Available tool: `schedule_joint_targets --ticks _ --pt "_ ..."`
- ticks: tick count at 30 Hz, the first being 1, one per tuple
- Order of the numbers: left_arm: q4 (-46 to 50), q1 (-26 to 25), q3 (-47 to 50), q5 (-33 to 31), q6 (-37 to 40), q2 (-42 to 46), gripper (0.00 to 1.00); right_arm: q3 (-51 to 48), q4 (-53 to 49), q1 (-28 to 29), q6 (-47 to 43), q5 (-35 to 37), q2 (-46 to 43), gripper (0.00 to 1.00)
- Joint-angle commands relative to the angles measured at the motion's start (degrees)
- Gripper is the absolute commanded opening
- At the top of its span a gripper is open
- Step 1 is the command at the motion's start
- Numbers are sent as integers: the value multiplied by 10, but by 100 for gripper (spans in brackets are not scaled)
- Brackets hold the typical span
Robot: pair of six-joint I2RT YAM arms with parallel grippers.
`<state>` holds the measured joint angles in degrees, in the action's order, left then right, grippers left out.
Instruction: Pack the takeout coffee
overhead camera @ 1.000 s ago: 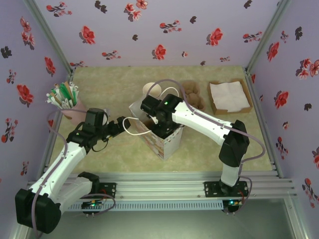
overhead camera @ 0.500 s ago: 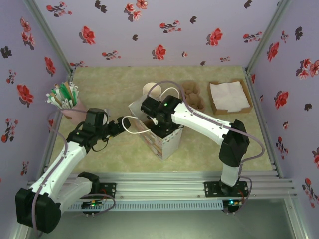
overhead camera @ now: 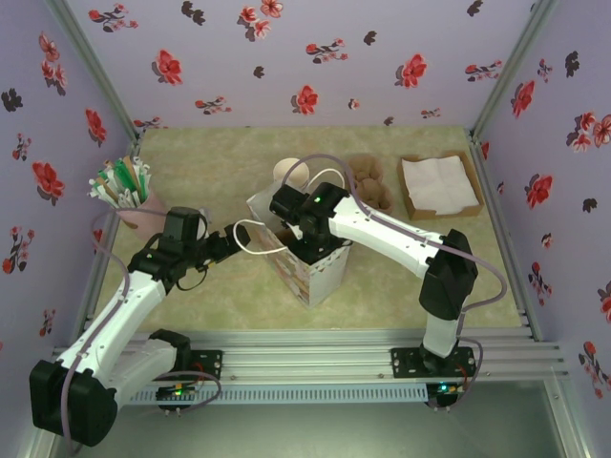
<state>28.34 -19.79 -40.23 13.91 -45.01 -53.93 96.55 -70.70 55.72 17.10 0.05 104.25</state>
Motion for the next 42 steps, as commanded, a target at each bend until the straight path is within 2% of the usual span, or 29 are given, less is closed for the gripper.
schedule_joint_targets --ticks 1,42 --pt "-1 6 -9 -4 12 -2 99 13 -24 -4 11 -8 -6 68" --pt "-3 6 -4 -4 11 3 99 17 -30 -4 13 -12 4 68"
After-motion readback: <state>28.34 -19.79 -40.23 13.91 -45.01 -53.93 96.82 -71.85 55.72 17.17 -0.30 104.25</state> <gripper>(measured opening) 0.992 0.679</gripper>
